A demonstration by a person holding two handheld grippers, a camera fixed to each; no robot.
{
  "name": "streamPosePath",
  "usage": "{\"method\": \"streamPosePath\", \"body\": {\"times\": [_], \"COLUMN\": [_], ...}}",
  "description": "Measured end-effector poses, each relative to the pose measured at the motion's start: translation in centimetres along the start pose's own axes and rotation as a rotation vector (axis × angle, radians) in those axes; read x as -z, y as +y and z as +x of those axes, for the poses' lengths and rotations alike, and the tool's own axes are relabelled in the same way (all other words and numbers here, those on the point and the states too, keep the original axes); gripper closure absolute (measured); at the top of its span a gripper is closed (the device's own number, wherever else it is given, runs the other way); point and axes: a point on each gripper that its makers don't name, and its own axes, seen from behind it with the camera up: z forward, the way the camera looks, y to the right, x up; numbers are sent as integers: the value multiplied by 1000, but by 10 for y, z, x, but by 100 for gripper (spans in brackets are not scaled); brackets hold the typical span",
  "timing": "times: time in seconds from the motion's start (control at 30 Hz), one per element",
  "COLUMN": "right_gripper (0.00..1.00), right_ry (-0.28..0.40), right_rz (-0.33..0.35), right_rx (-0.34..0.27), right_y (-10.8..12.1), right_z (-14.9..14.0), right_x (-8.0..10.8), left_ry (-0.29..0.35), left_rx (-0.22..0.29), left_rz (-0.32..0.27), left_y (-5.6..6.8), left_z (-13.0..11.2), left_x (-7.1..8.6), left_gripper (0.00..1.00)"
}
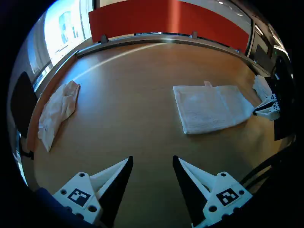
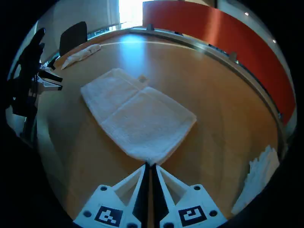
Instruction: Fold towel
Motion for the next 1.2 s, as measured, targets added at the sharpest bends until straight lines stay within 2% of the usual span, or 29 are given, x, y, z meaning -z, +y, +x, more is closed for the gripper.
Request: {"method": "streamPosePath", "body": {"times": [0.17, 0.37, 1.2], "right_gripper": [95, 95, 95], "right_ry": [12, 29, 185], "right_rz": [-7, -26, -146], "right_rx": [-5, 16, 95], "right_y": [0, 2, 25], "right_z": [2, 9, 83], "right_x": [4, 17, 90], "left_ry": [-2, 1, 25], "left_rx": [-3, -6, -9], "left_rz": [-1, -1, -7], "left_y": [0, -1, 9], "left_z": [0, 3, 17], "left_x": [0, -1, 4], "left_gripper": [24, 24, 24]}}
